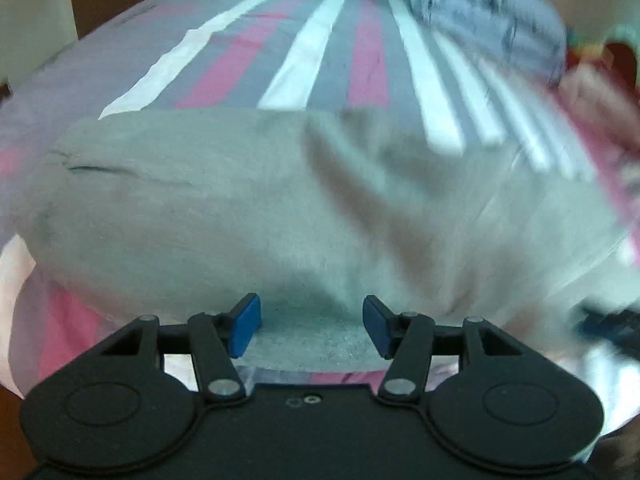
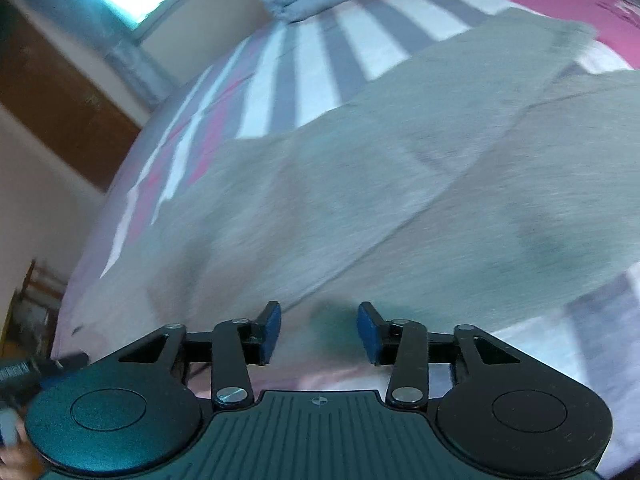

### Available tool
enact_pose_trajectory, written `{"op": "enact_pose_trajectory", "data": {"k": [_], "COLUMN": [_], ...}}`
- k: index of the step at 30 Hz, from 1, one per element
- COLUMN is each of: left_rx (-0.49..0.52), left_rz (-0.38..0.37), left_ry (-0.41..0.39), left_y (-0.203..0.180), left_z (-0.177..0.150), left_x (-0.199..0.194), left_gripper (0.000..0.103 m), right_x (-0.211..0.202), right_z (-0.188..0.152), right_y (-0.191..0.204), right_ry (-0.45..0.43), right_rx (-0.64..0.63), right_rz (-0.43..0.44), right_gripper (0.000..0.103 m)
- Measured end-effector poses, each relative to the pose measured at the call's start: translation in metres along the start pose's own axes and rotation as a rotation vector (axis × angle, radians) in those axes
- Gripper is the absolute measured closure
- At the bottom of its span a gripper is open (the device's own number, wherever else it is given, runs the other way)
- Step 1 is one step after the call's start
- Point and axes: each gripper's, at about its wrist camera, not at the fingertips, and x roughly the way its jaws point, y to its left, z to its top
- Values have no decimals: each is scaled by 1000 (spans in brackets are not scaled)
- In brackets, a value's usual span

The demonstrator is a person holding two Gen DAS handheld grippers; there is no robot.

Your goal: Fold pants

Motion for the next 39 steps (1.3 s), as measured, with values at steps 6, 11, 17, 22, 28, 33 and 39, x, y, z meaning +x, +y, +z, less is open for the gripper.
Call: {"op": "enact_pose_trajectory", "data": {"k": [6, 11, 17, 22, 28, 33, 39], "left_rx": [-3, -21, -17, -12, 3, 10, 10], "left_rz": [43, 49, 56, 48, 51, 58, 73], "left_ry": [15, 25, 29, 26, 19, 16, 11], "left_y": [-3, 0, -5, -3, -4, -4, -7], "left_z": [-12, -9, -8, -11, -11, -11, -12], "left_x": [25, 31, 32, 27, 27, 26, 26], "left_gripper": [55, 55, 55, 55, 55, 55, 54], "right_x": [-5, 14, 21, -31, -92, -44, -77], "right_z": [31, 46, 49, 38, -3, -28, -14], "right_y": [-48, -58, -58, -39, -23, -54, -64], "right_ry": [-17, -32, -81, -200, -250, -98, -147], "right_rx": [183, 292, 354, 224, 65, 105, 126], "right_rz": [-13, 7, 24, 61, 63, -79, -4], "right_gripper": [58, 58, 97, 97, 97, 97, 52]}}
